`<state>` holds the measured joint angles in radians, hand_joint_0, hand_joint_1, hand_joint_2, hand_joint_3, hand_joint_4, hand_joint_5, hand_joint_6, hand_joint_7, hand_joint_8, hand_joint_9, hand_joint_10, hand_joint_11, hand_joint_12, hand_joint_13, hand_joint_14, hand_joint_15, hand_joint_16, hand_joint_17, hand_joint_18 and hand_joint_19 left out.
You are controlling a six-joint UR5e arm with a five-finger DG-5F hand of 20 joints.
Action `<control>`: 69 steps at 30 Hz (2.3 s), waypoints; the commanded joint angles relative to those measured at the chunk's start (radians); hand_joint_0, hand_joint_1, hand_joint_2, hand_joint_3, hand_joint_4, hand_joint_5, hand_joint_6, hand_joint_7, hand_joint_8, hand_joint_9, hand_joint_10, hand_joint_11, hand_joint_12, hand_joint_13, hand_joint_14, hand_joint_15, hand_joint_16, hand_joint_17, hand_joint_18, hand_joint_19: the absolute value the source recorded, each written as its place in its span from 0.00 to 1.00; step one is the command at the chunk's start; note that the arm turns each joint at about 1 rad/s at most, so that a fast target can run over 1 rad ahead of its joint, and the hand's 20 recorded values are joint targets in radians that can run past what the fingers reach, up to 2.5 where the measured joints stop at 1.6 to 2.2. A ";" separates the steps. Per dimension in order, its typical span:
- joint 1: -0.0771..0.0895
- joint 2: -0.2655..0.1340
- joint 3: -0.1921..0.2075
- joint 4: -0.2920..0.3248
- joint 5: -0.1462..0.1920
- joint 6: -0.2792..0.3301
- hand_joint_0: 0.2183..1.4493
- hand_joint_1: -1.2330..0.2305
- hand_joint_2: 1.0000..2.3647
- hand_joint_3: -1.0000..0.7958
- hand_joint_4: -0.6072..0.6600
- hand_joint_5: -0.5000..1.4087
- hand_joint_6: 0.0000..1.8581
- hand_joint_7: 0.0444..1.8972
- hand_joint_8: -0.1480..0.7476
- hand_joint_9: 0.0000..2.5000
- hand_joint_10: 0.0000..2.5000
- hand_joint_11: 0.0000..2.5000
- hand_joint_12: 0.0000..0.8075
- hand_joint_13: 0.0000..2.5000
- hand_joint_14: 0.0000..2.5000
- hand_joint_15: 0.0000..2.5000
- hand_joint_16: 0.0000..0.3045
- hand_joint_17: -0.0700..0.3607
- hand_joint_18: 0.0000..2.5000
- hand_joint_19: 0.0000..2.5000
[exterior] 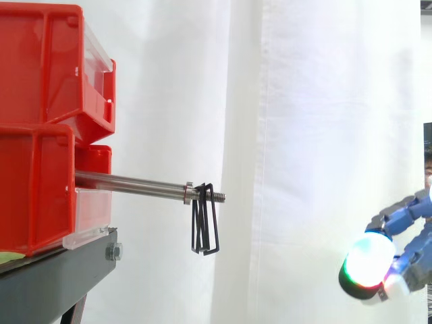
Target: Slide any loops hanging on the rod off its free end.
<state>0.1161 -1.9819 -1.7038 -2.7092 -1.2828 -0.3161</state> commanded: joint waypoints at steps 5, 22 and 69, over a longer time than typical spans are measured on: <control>-0.004 -0.089 0.000 0.114 -0.043 -0.100 0.22 0.37 0.00 0.28 0.66 0.16 0.27 0.37 0.47 0.26 0.00 0.00 0.44 0.14 0.00 0.00 0.17 0.44 0.01 0.01; -0.027 -0.259 0.079 0.296 -0.130 -0.184 0.23 0.38 0.00 0.29 0.68 0.17 0.27 0.37 0.48 0.28 0.00 0.02 0.44 0.17 0.00 0.02 0.17 0.43 0.05 0.03; -0.085 -0.474 0.406 0.497 -0.351 -0.317 0.26 0.41 0.00 0.29 0.72 0.19 0.27 0.41 0.49 0.34 0.00 0.07 0.43 0.24 0.00 0.06 0.15 0.41 0.14 0.09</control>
<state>0.0313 -2.4555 -1.3168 -2.2089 -1.6311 -0.6347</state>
